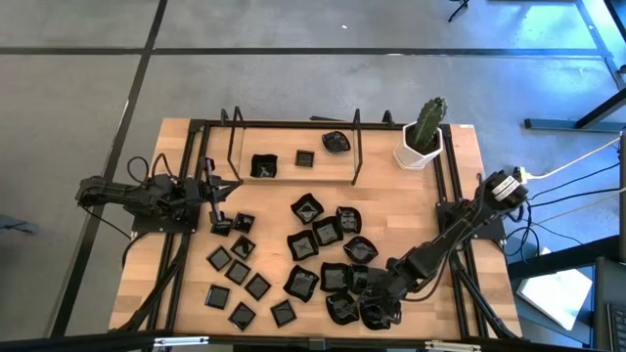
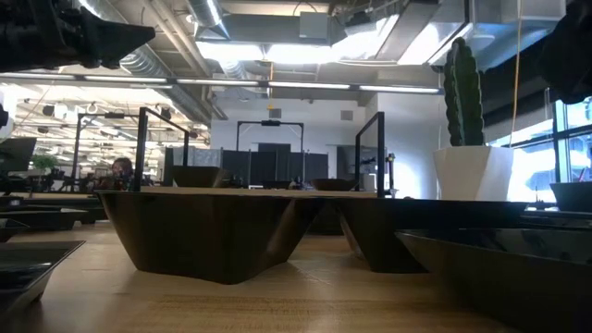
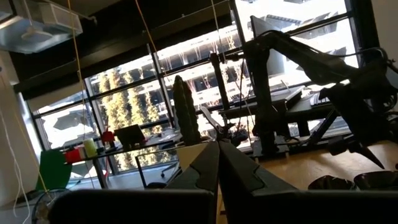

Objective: Pick & Place Mini shaped plates
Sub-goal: Stack the leaf-shaped plate on top of the leaf-shaped plate on the shelf

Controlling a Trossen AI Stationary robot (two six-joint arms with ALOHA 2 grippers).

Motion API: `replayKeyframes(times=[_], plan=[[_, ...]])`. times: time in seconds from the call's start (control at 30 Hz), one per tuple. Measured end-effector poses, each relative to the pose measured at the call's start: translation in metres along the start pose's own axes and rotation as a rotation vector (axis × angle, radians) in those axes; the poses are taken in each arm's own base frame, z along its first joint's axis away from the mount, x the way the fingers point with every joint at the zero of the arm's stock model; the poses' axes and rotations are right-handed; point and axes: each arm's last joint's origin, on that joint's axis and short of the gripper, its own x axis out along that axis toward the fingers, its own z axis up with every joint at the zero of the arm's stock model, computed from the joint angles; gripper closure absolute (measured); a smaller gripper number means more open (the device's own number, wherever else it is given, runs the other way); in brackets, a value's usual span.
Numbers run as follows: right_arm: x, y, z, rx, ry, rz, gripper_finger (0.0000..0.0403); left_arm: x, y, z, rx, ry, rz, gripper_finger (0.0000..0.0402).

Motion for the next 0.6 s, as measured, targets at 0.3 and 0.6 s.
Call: replayKeyframes(times=[0.3,0.6], plan=[[0.011,-0.004,0.001,-0.008,0.012,-0.037,0.0178,0.000,0.000,0.000,0.001,0.003,-0.001,0.0394],[0.014,-0.009,0.008,-0.043,0.042,-0.038,0.0188,0.000,0.000,-0.001,0.003,0.006,-0.002,0.0398]])
